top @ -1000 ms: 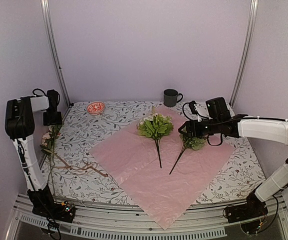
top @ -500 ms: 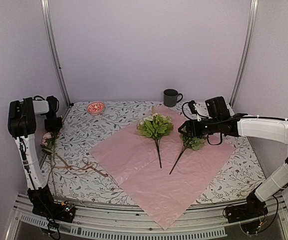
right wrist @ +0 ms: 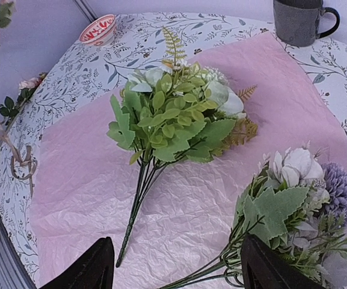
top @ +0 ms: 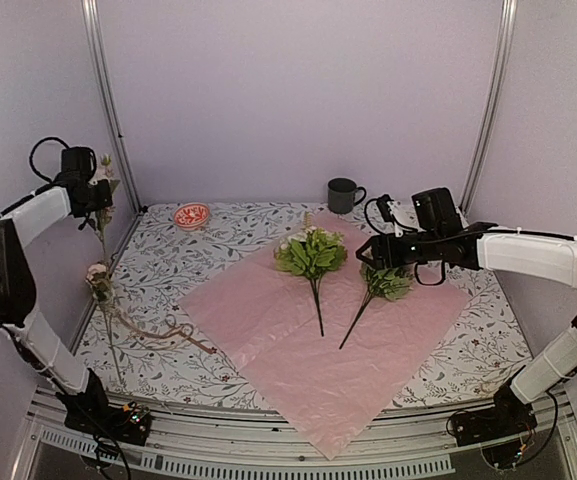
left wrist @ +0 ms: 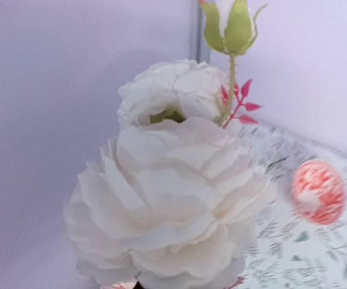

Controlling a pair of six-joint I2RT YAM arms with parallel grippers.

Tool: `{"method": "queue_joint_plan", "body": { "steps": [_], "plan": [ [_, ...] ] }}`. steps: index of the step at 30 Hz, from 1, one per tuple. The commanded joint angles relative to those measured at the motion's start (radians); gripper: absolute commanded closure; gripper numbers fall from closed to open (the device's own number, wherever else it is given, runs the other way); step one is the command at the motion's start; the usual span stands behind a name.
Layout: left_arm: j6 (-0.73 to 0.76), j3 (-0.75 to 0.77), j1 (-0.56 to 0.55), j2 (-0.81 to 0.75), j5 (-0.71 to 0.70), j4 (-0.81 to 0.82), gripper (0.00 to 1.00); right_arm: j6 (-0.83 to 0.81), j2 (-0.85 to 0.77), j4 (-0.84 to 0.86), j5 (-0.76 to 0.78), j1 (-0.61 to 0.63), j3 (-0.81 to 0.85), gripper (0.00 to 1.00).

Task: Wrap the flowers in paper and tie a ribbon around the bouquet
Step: Pick up the fake flower from the corner of the board, then pass from the left arm to the right

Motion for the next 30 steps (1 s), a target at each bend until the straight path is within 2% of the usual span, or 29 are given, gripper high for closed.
{"method": "queue_joint_plan", "body": {
  "steps": [1, 4, 7, 11, 15, 21, 26, 30],
  "plan": [
    [0.082, -0.138, -0.139, -0.313, 0.087, 0.368, 1.00, -0.042, -0.082, 0.049, -0.045, 0.004, 0.015, 0.26],
    [0.227, -0.153, -0.302, -0.455, 0.089, 0.461, 1.00, -0.056, -0.137, 0.117, -0.108, 0.005, 0.004, 0.26],
    [0.386, -0.176, -0.518, -0.580, 0.088, 0.588, 1.00, -0.065, -0.189, 0.235, -0.240, 0.007, -0.011, 0.27],
    [0.468, -0.171, -0.723, -0.654, 0.085, 0.659, 1.00, -0.090, -0.221, 0.366, -0.387, 0.041, -0.011, 0.27],
    [0.405, -0.178, -0.840, -0.643, 0.125, 0.723, 1.00, -0.088, -0.202, 0.483, -0.504, 0.087, 0.028, 0.27],
    [0.262, -0.145, -1.006, -0.495, 0.219, 0.863, 1.00, -0.101, -0.041, 0.498, -0.493, 0.220, 0.202, 0.28],
    [0.166, -0.072, -1.130, -0.351, 0.034, 0.902, 1.00, -0.059, 0.029, 0.497, -0.476, 0.262, 0.296, 0.27],
    [0.151, -0.005, -1.219, -0.239, -0.205, 0.860, 1.00, -0.046, 0.011, 0.441, -0.326, 0.267, 0.277, 0.26]
  ]
}}
